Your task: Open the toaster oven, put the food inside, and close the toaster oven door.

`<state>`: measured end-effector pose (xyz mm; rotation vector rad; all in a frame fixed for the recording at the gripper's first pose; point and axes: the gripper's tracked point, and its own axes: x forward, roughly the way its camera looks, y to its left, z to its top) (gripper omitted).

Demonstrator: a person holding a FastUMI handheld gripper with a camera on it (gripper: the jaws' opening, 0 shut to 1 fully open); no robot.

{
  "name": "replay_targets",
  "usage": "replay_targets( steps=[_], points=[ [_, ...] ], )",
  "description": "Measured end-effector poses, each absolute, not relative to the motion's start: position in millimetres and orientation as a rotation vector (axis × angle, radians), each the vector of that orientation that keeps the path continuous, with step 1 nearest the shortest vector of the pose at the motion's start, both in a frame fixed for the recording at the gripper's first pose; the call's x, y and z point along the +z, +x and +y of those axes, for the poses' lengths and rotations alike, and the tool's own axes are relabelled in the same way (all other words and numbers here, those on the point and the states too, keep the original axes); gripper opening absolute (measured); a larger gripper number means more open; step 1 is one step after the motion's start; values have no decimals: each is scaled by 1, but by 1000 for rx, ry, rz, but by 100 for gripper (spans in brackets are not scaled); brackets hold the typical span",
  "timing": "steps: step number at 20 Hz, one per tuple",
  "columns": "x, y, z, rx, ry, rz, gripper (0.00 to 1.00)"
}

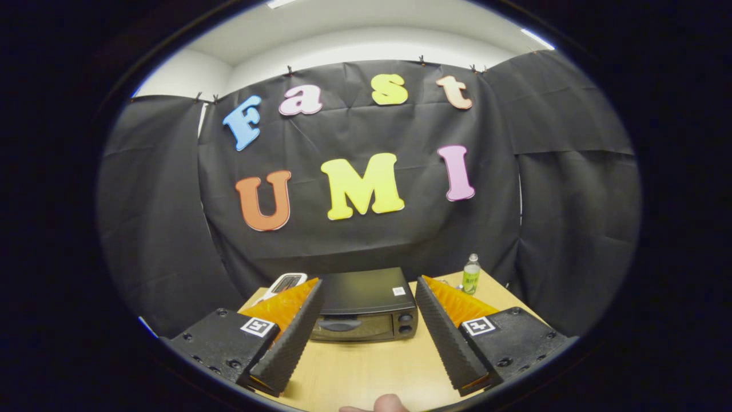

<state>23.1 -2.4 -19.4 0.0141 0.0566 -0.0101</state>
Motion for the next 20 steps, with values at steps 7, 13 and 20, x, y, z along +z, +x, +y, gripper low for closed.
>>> replay_targets(
  steps=[7,13,20],
  points=[
    [-57,77,22,46,8,111,100],
    [-117,141,48,90,-16,194,100],
    [-192,206,61,79,-37,306,100]
  ],
)
